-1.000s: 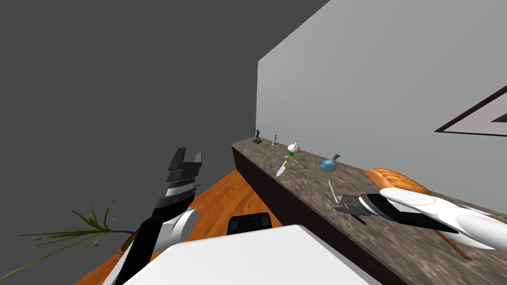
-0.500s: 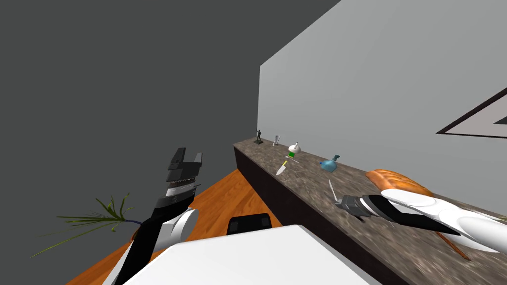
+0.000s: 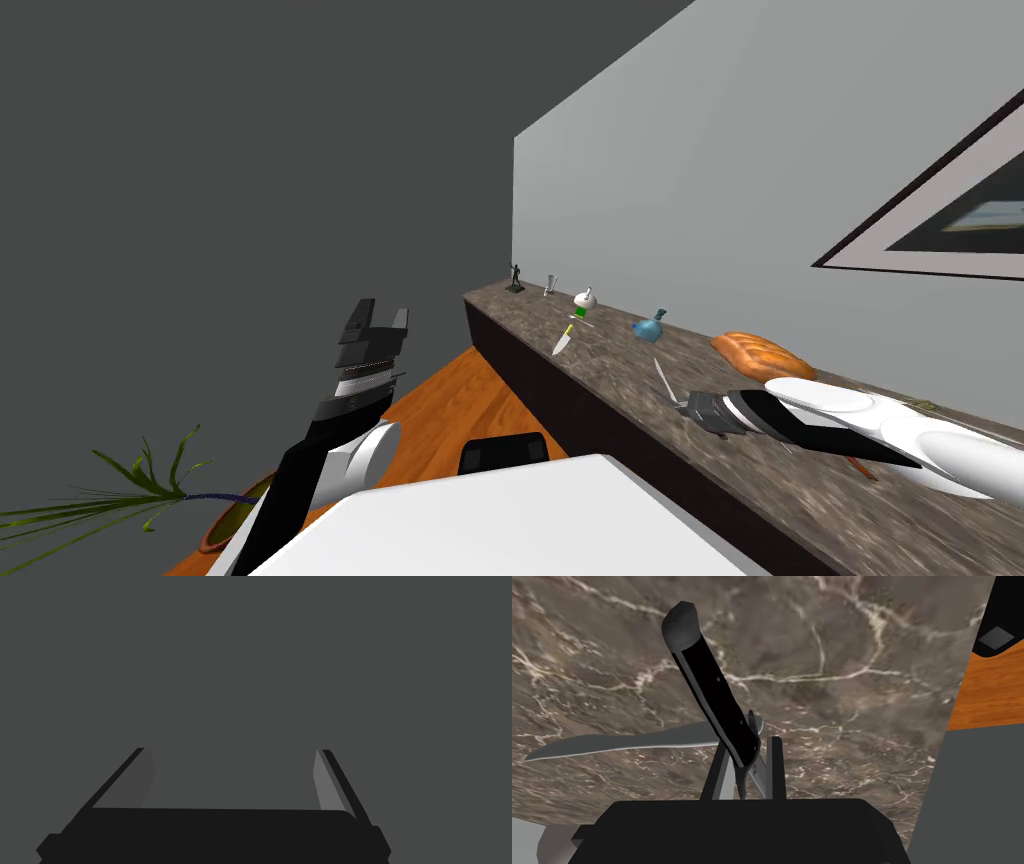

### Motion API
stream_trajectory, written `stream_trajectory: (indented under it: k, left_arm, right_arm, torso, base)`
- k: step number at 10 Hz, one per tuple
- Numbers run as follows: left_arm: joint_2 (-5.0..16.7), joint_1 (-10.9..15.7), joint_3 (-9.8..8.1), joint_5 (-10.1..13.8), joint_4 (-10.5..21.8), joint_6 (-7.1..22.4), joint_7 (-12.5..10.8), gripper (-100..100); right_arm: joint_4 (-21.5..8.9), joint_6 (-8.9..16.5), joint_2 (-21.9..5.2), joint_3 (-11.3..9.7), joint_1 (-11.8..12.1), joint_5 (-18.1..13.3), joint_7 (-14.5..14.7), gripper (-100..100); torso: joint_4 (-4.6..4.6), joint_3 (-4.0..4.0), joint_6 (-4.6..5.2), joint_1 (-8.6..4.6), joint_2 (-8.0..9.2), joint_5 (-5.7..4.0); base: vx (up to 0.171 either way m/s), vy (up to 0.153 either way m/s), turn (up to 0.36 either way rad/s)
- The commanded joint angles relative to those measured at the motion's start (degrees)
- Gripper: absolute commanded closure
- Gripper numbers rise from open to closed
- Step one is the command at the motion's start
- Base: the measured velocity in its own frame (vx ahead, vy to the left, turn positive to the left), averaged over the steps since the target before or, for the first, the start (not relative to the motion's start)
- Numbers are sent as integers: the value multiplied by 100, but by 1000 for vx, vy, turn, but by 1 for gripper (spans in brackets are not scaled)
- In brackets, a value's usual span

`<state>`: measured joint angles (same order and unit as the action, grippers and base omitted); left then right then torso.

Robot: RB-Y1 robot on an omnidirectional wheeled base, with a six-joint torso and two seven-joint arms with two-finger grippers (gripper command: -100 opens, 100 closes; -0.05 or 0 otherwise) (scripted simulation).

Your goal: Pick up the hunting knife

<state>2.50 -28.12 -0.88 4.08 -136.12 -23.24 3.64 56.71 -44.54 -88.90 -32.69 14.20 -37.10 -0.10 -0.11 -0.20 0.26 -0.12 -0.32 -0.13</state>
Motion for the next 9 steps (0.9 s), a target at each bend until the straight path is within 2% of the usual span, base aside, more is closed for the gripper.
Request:
stream_trajectory:
  k: [1, 7, 8, 9]
  left_arm:
    - [0, 0, 0, 0, 0, 0, 0, 0]
    - [0, 1, 0, 0, 0, 0, 0, 0]
    - [0, 1, 0, 0, 0, 0, 0, 0]
    - [0, 3, 1, 0, 0, 0, 0, 0]
  right_arm:
    - [178, -21, -109, 32, 40, -7, 102, 100]
    - [670, -161, -431, 124, 38, -100, 472, 100]
    - [586, -168, -382, 104, 0, -115, 419, 100]
    - [597, -172, -389, 103, 7, -116, 433, 0]
  torso:
    - [0, 0, 0, 0, 0, 0]
    - [2, -2, -14, 1, -4, 1]
    - [2, -3, -11, 7, -6, 1]
    - [4, 5, -22, 2, 9, -1]
  base:
    - [174, 30, -281]
    - [128, 21, -245]
    - [56, 23, -67]
    - [8, 4, 11]
